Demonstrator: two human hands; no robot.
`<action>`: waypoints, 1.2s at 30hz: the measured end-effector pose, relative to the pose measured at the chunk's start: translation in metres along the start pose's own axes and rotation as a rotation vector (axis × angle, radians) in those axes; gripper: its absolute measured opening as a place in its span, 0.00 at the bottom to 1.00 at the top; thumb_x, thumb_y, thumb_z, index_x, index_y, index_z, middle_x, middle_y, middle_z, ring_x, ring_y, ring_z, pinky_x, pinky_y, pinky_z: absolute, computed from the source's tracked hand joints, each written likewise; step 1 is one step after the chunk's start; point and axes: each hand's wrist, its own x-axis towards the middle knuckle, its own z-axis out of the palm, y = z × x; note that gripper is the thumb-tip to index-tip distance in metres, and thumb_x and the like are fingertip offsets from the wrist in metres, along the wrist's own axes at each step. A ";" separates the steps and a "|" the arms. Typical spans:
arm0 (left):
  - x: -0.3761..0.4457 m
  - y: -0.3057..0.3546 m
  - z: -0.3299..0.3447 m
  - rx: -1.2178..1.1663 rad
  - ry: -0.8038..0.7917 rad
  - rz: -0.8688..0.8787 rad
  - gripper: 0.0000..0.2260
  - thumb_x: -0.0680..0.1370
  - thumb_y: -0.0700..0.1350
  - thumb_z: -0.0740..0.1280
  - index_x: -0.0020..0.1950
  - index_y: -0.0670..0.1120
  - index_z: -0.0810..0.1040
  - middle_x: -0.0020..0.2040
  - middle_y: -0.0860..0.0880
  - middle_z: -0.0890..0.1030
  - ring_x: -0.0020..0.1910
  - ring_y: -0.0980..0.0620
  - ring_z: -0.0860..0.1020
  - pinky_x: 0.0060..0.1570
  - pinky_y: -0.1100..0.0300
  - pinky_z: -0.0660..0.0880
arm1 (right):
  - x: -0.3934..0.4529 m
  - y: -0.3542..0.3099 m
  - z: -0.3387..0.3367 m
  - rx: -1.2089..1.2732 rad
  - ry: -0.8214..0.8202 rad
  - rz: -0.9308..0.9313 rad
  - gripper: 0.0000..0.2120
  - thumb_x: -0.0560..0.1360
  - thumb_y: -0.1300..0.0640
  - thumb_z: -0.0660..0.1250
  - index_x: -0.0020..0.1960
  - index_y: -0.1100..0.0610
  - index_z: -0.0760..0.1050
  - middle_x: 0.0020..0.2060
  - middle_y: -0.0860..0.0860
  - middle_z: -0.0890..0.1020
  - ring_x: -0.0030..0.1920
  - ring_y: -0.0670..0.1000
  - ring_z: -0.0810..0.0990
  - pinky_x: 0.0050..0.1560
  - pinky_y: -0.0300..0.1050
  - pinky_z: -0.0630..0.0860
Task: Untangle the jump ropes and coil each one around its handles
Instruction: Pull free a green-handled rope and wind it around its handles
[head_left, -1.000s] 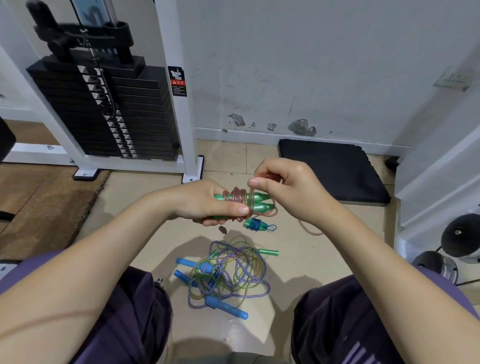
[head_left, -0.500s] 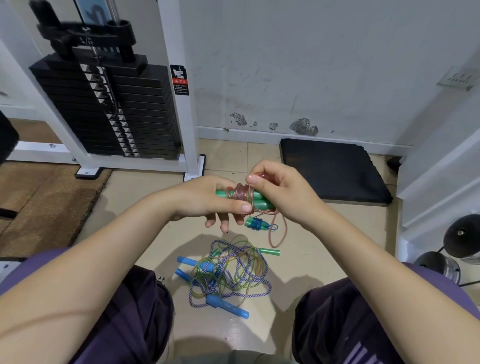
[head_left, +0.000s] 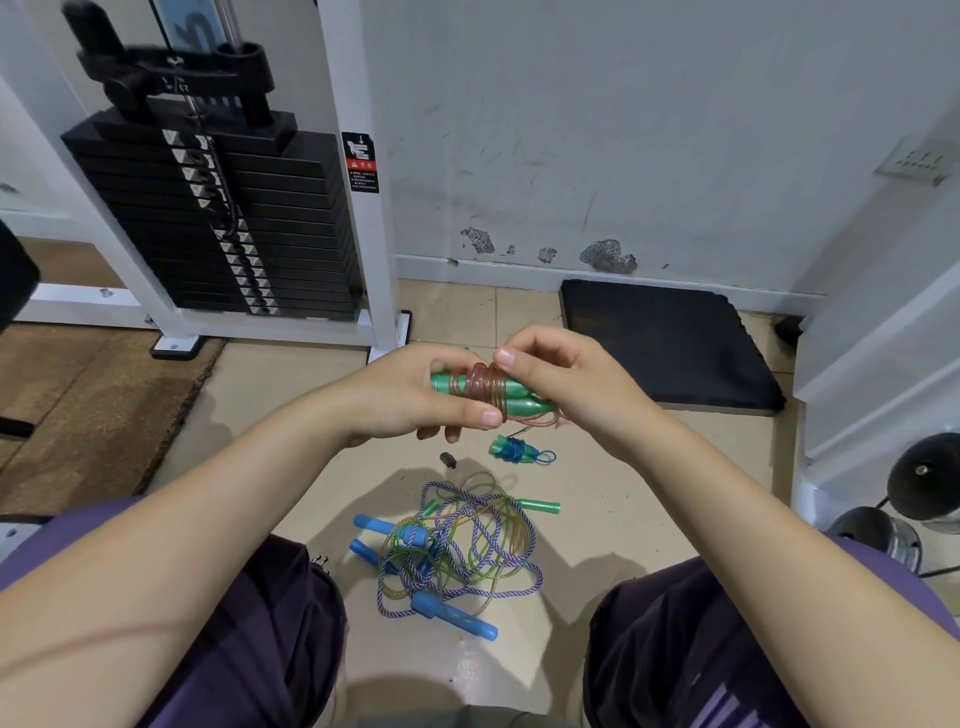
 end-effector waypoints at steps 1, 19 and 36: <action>0.001 0.000 0.001 -0.040 0.009 0.007 0.14 0.69 0.47 0.77 0.52 0.46 0.80 0.41 0.44 0.83 0.33 0.51 0.78 0.28 0.61 0.70 | 0.000 -0.001 -0.001 0.009 0.006 0.001 0.10 0.73 0.46 0.69 0.44 0.53 0.80 0.36 0.50 0.80 0.35 0.47 0.77 0.34 0.41 0.72; 0.008 0.002 -0.012 -0.525 0.424 0.035 0.06 0.79 0.45 0.67 0.53 0.45 0.73 0.40 0.40 0.81 0.29 0.48 0.77 0.25 0.63 0.70 | 0.001 -0.001 0.006 -0.042 -0.011 0.104 0.09 0.82 0.60 0.60 0.54 0.60 0.78 0.29 0.50 0.68 0.26 0.45 0.63 0.26 0.34 0.61; 0.005 -0.002 -0.004 -0.151 -0.027 -0.133 0.19 0.70 0.44 0.74 0.60 0.45 0.78 0.45 0.42 0.83 0.35 0.48 0.80 0.27 0.63 0.65 | -0.001 -0.006 -0.010 -0.537 0.119 -0.355 0.05 0.77 0.57 0.65 0.45 0.56 0.78 0.38 0.51 0.79 0.40 0.50 0.76 0.43 0.50 0.74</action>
